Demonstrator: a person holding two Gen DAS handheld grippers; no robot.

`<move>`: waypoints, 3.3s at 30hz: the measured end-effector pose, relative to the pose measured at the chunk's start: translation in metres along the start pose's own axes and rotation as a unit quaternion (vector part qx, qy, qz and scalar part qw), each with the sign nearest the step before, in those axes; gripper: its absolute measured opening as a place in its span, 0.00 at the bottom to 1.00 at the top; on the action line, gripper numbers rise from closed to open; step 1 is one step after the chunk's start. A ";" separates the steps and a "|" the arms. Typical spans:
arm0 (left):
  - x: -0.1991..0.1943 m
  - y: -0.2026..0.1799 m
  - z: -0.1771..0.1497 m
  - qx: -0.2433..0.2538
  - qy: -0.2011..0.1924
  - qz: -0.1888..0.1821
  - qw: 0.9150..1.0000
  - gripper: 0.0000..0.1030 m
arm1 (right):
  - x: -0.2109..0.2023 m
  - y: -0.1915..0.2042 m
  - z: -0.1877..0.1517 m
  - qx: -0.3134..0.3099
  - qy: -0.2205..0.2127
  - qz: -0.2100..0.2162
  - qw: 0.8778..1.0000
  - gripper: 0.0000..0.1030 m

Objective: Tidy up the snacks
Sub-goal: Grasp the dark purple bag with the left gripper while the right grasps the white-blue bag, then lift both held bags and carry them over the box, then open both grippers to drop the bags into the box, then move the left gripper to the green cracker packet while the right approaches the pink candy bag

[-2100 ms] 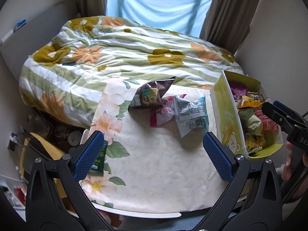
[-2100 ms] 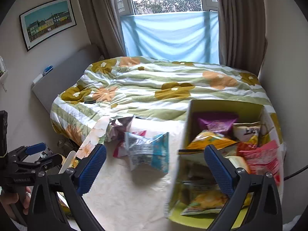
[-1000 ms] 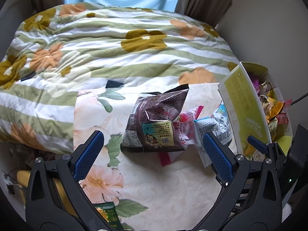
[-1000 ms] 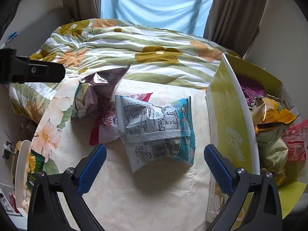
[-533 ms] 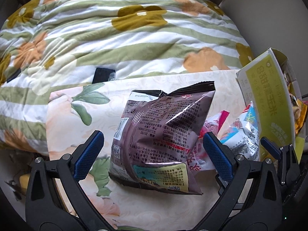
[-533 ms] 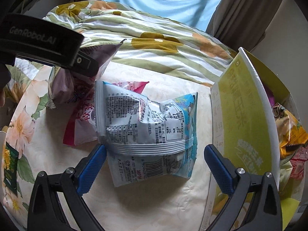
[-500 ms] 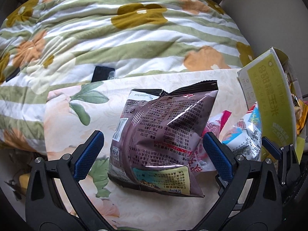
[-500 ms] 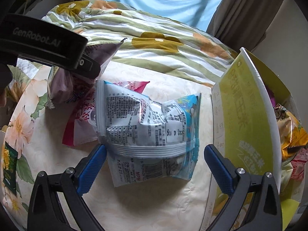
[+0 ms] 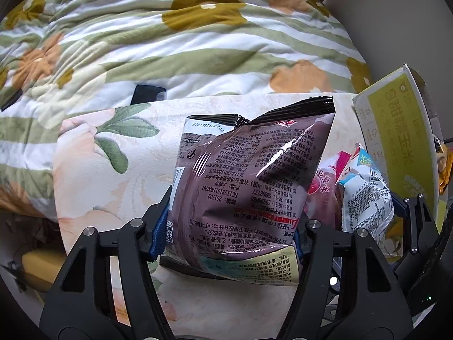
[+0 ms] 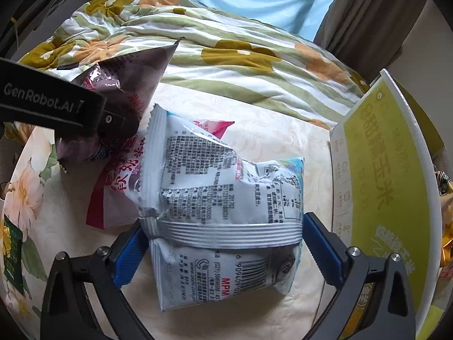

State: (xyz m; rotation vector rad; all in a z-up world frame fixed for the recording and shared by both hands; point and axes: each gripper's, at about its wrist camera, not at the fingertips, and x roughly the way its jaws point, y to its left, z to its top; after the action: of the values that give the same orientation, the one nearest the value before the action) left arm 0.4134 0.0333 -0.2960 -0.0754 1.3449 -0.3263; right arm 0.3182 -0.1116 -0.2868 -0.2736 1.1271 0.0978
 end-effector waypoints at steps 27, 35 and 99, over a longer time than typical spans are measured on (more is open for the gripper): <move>-0.094 -0.018 -0.053 -0.006 -0.075 0.004 0.997 0.54 | -0.071 -0.020 -0.023 0.049 -0.046 0.032 0.997 0.59; -0.157 -0.079 -0.060 0.039 -0.115 -0.032 0.992 0.54 | -0.161 -0.046 -0.033 0.088 -0.081 0.044 0.992 0.59; -0.167 -0.260 -0.167 -0.042 -0.178 0.015 0.983 0.99 | -0.214 -0.277 -0.124 0.181 -0.144 0.118 0.966 0.95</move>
State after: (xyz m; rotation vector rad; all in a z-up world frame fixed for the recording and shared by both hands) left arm 0.1721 -0.1465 -0.1145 -0.1755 1.0035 -0.2179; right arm 0.1771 -0.3984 -0.0976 0.1983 0.8635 0.1342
